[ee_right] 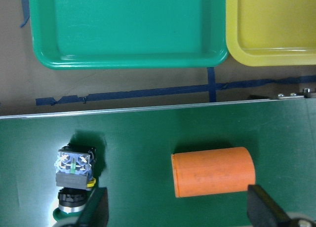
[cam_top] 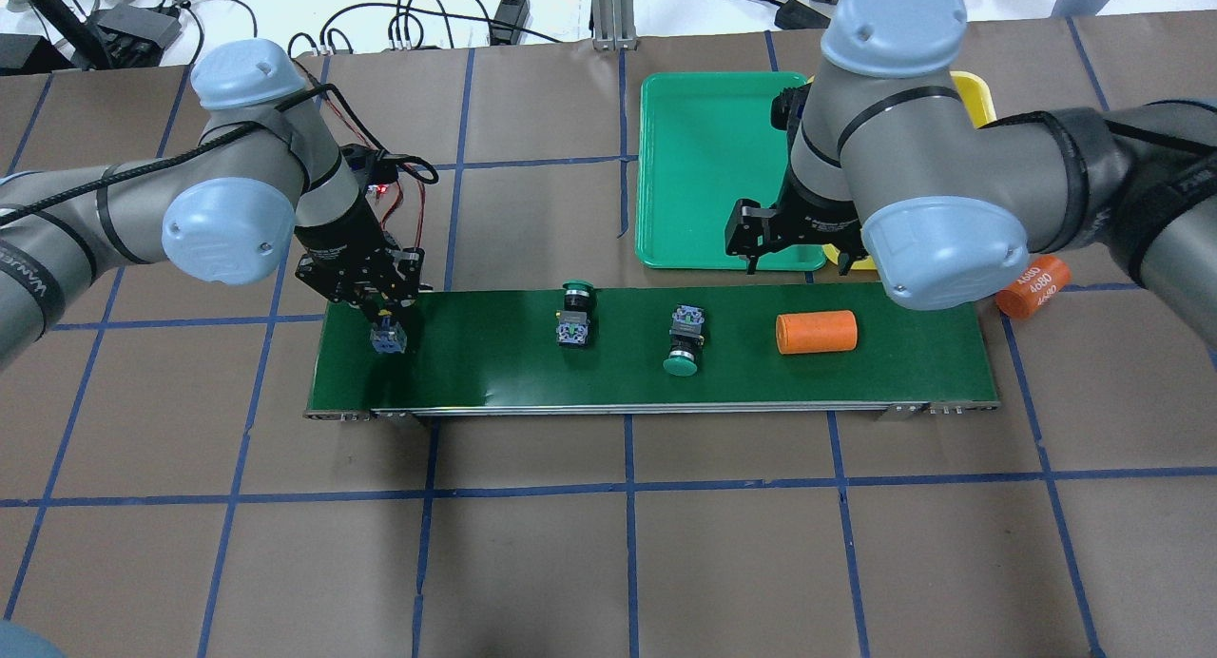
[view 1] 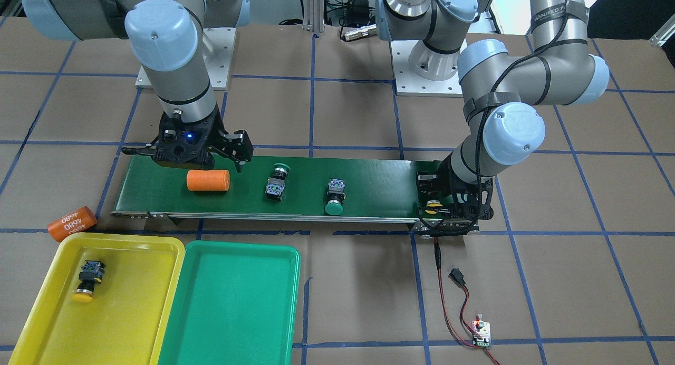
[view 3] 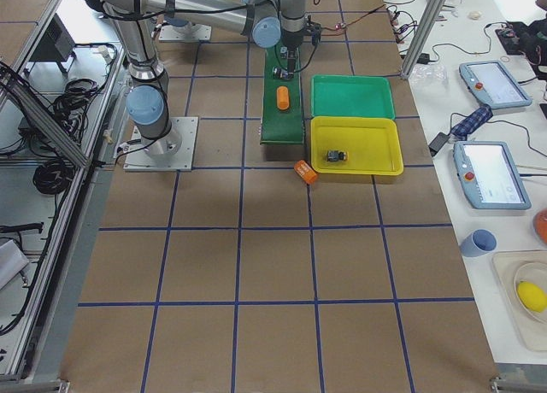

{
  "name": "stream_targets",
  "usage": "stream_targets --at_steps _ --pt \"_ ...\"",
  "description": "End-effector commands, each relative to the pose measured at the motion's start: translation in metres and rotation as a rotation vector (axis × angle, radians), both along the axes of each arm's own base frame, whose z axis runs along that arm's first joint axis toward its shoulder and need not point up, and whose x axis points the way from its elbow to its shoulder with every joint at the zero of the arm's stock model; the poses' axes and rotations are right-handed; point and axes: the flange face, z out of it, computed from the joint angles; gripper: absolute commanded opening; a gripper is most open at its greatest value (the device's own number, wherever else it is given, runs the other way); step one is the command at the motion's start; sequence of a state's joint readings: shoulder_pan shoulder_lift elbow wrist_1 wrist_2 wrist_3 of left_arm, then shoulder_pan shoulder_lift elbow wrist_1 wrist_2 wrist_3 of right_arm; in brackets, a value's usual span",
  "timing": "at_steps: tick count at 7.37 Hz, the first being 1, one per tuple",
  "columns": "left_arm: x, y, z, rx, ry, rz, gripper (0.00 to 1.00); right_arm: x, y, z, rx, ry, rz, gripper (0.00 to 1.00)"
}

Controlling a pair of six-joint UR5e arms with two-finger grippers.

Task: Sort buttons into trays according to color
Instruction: 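Place yellow button on belt with left gripper while right gripper reaches for green button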

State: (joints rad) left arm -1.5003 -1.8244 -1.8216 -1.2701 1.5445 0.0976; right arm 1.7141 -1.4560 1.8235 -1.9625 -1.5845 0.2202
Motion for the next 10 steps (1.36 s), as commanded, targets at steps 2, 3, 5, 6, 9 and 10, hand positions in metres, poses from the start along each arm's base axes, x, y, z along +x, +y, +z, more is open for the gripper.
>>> stream_targets --at_steps 2,3,5,6,9,10 --pt "-0.002 -0.011 0.049 -0.105 -0.004 0.005 1.00 0.046 -0.012 -0.054 0.003 0.001 0.011 1.00" --pt "-0.005 -0.019 0.089 -0.119 -0.006 -0.002 1.00 0.056 -0.018 -0.072 0.000 -0.003 -0.029 1.00" --pt "-0.033 -0.023 0.177 -0.137 -0.015 -0.053 1.00 0.060 -0.014 -0.082 0.024 0.011 -0.021 1.00" --pt "-0.044 -0.027 0.207 -0.176 -0.050 -0.083 1.00 0.058 -0.009 -0.090 0.056 0.018 -0.024 1.00" --pt "-0.043 -0.024 0.236 -0.237 -0.081 -0.094 1.00 0.050 -0.002 -0.101 0.092 0.031 -0.041 0.60" --pt "-0.038 -0.025 0.236 -0.237 -0.078 -0.084 1.00 0.045 0.001 -0.101 0.133 0.045 -0.045 0.18"
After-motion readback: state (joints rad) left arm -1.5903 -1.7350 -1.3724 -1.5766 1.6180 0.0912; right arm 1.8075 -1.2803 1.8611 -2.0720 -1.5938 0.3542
